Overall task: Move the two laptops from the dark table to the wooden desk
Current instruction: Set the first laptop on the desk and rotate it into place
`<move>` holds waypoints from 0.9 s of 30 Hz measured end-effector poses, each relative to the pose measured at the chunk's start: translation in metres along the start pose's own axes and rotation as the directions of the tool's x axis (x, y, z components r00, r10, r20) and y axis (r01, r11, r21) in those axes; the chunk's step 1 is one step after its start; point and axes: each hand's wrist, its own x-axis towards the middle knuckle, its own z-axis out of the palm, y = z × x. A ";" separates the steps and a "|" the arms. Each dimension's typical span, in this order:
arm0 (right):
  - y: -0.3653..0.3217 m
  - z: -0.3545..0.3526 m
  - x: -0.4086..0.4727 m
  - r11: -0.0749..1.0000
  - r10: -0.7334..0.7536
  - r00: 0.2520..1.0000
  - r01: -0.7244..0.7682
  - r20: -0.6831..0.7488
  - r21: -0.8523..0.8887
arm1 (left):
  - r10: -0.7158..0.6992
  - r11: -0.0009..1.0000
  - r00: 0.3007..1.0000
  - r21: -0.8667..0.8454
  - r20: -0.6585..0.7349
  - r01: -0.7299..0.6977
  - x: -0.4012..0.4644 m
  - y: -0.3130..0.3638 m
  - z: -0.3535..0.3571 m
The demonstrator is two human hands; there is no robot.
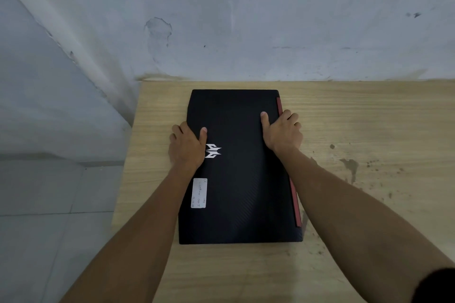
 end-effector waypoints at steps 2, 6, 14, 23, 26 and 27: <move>0.000 0.000 0.000 1.000 -0.004 1.000 0.004 -0.011 -0.012 | 0.005 1.000 1.000 0.009 -0.016 -0.004 0.000 0.001 0.001; 0.001 -0.001 -0.001 1.000 -0.006 1.000 0.006 -0.024 -0.008 | 0.021 1.000 0.999 0.008 -0.032 -0.021 0.001 0.002 0.002; 0.007 0.000 -0.008 0.999 0.036 0.997 -0.036 -0.061 0.005 | 0.089 0.996 0.996 0.018 -0.019 -0.089 0.017 0.004 0.001; 0.024 0.008 -0.025 0.970 0.223 0.973 -0.214 -0.067 0.114 | 0.234 0.968 0.964 0.063 0.122 -0.243 0.055 0.026 -0.001; 0.026 0.008 -0.024 0.963 0.250 0.966 -0.242 -0.064 0.116 | 0.207 0.977 0.969 0.030 0.133 -0.212 0.055 0.029 0.000; 0.025 0.006 -0.024 0.962 0.259 0.963 -0.251 -0.071 0.105 | 0.192 0.981 0.974 0.011 0.123 -0.195 0.052 0.027 0.001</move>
